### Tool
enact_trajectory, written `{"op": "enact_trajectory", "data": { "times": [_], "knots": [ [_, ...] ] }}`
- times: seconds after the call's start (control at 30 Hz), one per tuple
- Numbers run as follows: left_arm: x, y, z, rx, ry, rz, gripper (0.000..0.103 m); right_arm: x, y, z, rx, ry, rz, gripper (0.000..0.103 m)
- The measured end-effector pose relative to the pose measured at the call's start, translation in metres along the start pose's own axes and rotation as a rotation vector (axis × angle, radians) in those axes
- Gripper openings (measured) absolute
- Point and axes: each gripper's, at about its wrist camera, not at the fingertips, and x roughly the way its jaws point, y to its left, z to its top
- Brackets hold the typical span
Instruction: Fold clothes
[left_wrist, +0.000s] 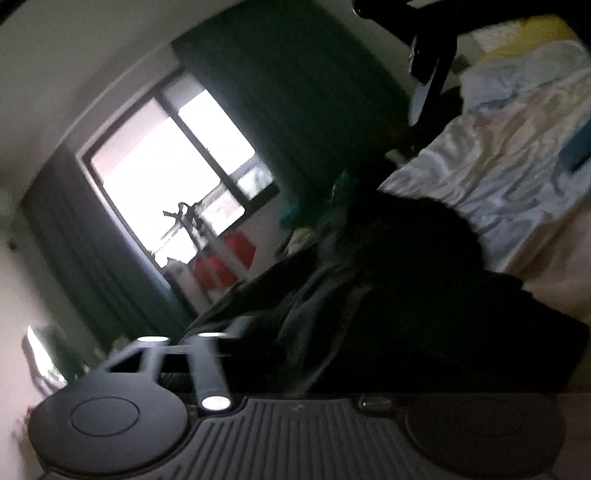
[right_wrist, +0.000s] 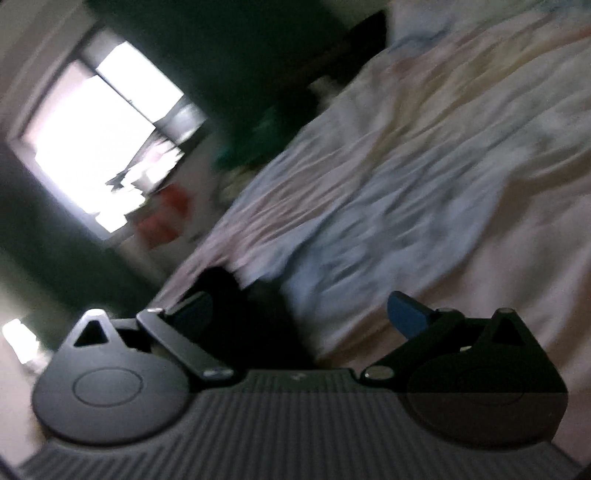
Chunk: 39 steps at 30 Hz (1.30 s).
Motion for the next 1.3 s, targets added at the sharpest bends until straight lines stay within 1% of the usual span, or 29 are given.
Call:
{"op": "enact_trajectory", "data": {
  "times": [0.03, 0.07, 0.13, 0.17, 0.23, 0.27, 0.33, 0.4, 0.43, 0.5, 0.57, 0.67, 0.77, 0.8, 0.87, 0.9, 0.93, 0.97, 1.03, 1.07, 1.13, 1.2, 1.23, 1.3],
  "knots": [
    [-0.003, 0.005, -0.002, 0.022, 0.0, -0.031, 0.084, 0.005, 0.003, -0.002, 0.006, 0.038, 0.045, 0.103],
    [-0.006, 0.009, -0.003, 0.045, 0.0, -0.062, 0.087, 0.009, 0.007, -0.005, 0.013, 0.077, 0.08, 0.103],
    [-0.018, 0.02, -0.013, 0.094, 0.011, -0.081, 0.087, 0.016, 0.015, -0.01, 0.016, 0.141, 0.135, 0.103],
    [-0.023, 0.027, -0.02, 0.109, 0.02, -0.089, 0.087, 0.018, 0.019, -0.012, 0.008, 0.158, 0.151, 0.103],
    [-0.029, 0.046, -0.032, 0.091, 0.045, -0.105, 0.09, 0.02, 0.025, -0.015, -0.024, 0.163, 0.142, 0.103],
    [-0.027, 0.057, -0.037, 0.053, 0.062, -0.113, 0.092, 0.02, 0.029, -0.017, -0.047, 0.158, 0.121, 0.103],
    [-0.019, 0.081, -0.046, -0.046, 0.099, -0.126, 0.093, 0.023, 0.033, -0.021, -0.086, 0.146, 0.062, 0.103],
    [-0.012, 0.099, -0.055, -0.153, 0.131, -0.148, 0.093, 0.027, 0.032, -0.025, -0.102, 0.156, 0.017, 0.103],
    [-0.011, 0.108, -0.059, -0.201, 0.149, -0.165, 0.093, 0.029, 0.032, -0.028, -0.109, 0.168, 0.0, 0.103],
    [-0.012, 0.125, -0.064, -0.275, 0.149, -0.232, 0.093, 0.034, 0.03, -0.033, -0.122, 0.187, -0.026, 0.103],
    [-0.02, 0.135, -0.068, -0.317, 0.125, -0.265, 0.093, 0.04, 0.031, -0.036, -0.126, 0.195, -0.024, 0.103],
    [-0.032, 0.142, -0.074, -0.36, 0.097, -0.3, 0.093, 0.03, 0.039, -0.036, -0.113, 0.135, 0.04, 0.103],
    [-0.025, 0.151, -0.081, -0.399, 0.097, -0.327, 0.093, 0.022, 0.052, -0.039, -0.149, 0.119, 0.09, 0.103],
    [-0.024, 0.155, -0.083, -0.413, 0.096, -0.334, 0.093, 0.023, 0.055, -0.041, -0.161, 0.13, 0.105, 0.103],
    [-0.025, 0.163, -0.087, -0.429, 0.095, -0.338, 0.093, 0.035, 0.057, -0.047, -0.155, 0.183, 0.126, 0.103],
    [-0.031, 0.167, -0.09, -0.433, 0.1, -0.333, 0.093, 0.039, 0.055, -0.048, -0.119, 0.204, 0.149, 0.103],
    [-0.037, 0.172, -0.093, -0.436, 0.105, -0.328, 0.093, 0.04, 0.053, -0.048, -0.07, 0.205, 0.181, 0.103],
    [-0.042, 0.176, -0.097, -0.44, 0.11, -0.322, 0.093, 0.039, 0.052, -0.048, -0.046, 0.188, 0.21, 0.103],
    [-0.053, 0.179, -0.1, -0.465, 0.129, -0.322, 0.093, 0.036, 0.058, -0.046, -0.063, 0.155, 0.252, 0.103],
    [-0.054, 0.182, -0.101, -0.483, 0.139, -0.321, 0.093, 0.035, 0.061, -0.047, -0.075, 0.148, 0.261, 0.103],
    [-0.052, 0.188, -0.103, -0.522, 0.159, -0.315, 0.093, 0.04, 0.064, -0.051, -0.1, 0.172, 0.24, 0.103],
    [-0.055, 0.193, -0.105, -0.565, 0.17, -0.302, 0.093, 0.043, 0.063, -0.055, -0.076, 0.213, 0.269, 0.103],
    [-0.055, 0.196, -0.106, -0.589, 0.174, -0.297, 0.093, 0.043, 0.065, -0.056, -0.086, 0.223, 0.279, 0.103],
    [-0.056, 0.204, -0.109, -0.64, 0.179, -0.287, 0.093, 0.043, 0.074, -0.061, -0.167, 0.214, 0.244, 0.103]
  ]
}}
